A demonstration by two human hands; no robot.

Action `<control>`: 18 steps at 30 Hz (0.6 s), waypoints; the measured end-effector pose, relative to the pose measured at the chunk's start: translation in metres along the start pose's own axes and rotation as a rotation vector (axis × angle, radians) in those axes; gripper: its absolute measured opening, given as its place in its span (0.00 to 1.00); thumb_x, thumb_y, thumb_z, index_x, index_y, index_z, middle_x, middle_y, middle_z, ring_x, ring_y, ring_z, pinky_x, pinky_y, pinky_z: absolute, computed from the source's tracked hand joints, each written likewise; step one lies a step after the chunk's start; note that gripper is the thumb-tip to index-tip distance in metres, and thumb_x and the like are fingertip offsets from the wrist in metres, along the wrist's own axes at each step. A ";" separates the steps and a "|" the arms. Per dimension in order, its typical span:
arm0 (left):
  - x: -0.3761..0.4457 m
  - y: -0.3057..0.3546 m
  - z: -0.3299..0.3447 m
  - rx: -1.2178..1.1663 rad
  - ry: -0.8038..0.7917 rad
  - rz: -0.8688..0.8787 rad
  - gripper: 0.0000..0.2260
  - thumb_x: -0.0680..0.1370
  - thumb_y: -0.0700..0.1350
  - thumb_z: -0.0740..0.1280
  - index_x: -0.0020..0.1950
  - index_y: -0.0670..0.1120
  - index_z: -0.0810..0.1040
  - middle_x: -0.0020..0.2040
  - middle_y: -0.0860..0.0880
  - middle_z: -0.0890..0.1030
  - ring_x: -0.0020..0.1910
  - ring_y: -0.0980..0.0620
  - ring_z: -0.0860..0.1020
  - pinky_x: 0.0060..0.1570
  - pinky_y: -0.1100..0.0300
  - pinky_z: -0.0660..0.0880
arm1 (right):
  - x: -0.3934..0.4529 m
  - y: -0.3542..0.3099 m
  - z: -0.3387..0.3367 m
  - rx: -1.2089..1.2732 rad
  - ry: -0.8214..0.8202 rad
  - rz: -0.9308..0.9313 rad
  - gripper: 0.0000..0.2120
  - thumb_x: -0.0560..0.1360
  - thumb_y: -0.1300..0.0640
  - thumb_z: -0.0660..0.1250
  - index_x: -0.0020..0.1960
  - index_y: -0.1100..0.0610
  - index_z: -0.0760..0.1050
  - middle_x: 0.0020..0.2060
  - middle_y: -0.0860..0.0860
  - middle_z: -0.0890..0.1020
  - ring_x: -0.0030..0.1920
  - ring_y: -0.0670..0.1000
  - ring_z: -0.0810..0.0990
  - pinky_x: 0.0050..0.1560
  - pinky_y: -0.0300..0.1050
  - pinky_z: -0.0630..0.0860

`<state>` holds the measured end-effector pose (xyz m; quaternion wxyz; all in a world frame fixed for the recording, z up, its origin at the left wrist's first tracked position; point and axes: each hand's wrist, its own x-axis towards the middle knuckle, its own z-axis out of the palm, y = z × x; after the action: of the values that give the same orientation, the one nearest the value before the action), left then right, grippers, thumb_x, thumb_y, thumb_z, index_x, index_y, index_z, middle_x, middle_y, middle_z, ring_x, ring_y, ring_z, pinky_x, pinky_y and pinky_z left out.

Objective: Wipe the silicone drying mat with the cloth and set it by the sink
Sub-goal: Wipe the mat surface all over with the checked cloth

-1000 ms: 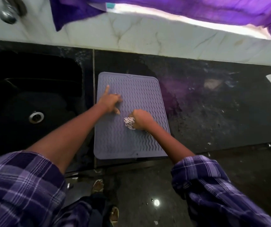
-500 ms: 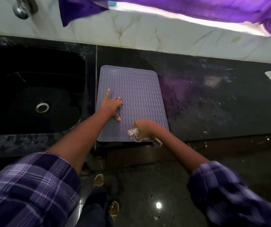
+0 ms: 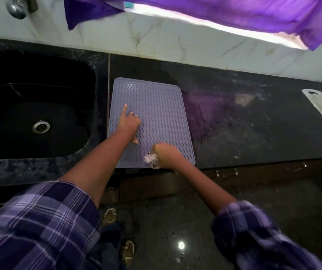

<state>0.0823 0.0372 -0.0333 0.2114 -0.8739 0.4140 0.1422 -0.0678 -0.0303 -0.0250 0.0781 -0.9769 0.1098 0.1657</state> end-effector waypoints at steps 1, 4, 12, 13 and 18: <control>0.000 -0.001 0.000 0.003 -0.002 -0.001 0.41 0.68 0.61 0.72 0.75 0.44 0.64 0.76 0.45 0.64 0.78 0.47 0.56 0.74 0.41 0.36 | 0.011 0.004 -0.008 0.038 0.039 0.038 0.14 0.71 0.58 0.70 0.54 0.62 0.76 0.51 0.59 0.80 0.53 0.57 0.78 0.48 0.46 0.74; 0.000 -0.002 -0.001 -0.005 0.016 -0.003 0.38 0.69 0.61 0.72 0.73 0.45 0.67 0.74 0.46 0.66 0.77 0.47 0.57 0.74 0.41 0.36 | 0.031 0.003 -0.004 -0.015 0.230 0.058 0.13 0.74 0.61 0.67 0.57 0.63 0.76 0.57 0.58 0.76 0.59 0.57 0.73 0.58 0.46 0.71; -0.001 -0.003 0.003 -0.038 0.011 0.020 0.39 0.69 0.62 0.71 0.75 0.45 0.65 0.76 0.46 0.63 0.78 0.47 0.56 0.74 0.40 0.36 | -0.042 0.004 0.022 0.111 0.037 -0.099 0.15 0.71 0.63 0.69 0.57 0.62 0.74 0.58 0.56 0.75 0.58 0.53 0.73 0.61 0.47 0.72; -0.001 -0.003 0.002 -0.034 0.009 0.016 0.40 0.69 0.62 0.71 0.75 0.45 0.64 0.76 0.46 0.63 0.78 0.47 0.56 0.74 0.40 0.36 | -0.040 0.011 0.011 0.130 0.008 -0.076 0.14 0.71 0.63 0.68 0.57 0.61 0.74 0.57 0.56 0.77 0.56 0.52 0.75 0.59 0.45 0.74; 0.001 -0.003 -0.003 -0.073 0.016 -0.002 0.35 0.67 0.60 0.74 0.68 0.45 0.72 0.70 0.46 0.72 0.75 0.47 0.63 0.73 0.41 0.36 | 0.004 0.015 -0.029 0.153 0.292 0.034 0.14 0.72 0.62 0.68 0.58 0.61 0.76 0.56 0.56 0.77 0.57 0.54 0.72 0.58 0.46 0.71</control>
<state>0.0858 0.0371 -0.0300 0.1761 -0.8825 0.4094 0.1500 -0.0583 -0.0511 -0.0008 0.1329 -0.9798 0.1489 0.0143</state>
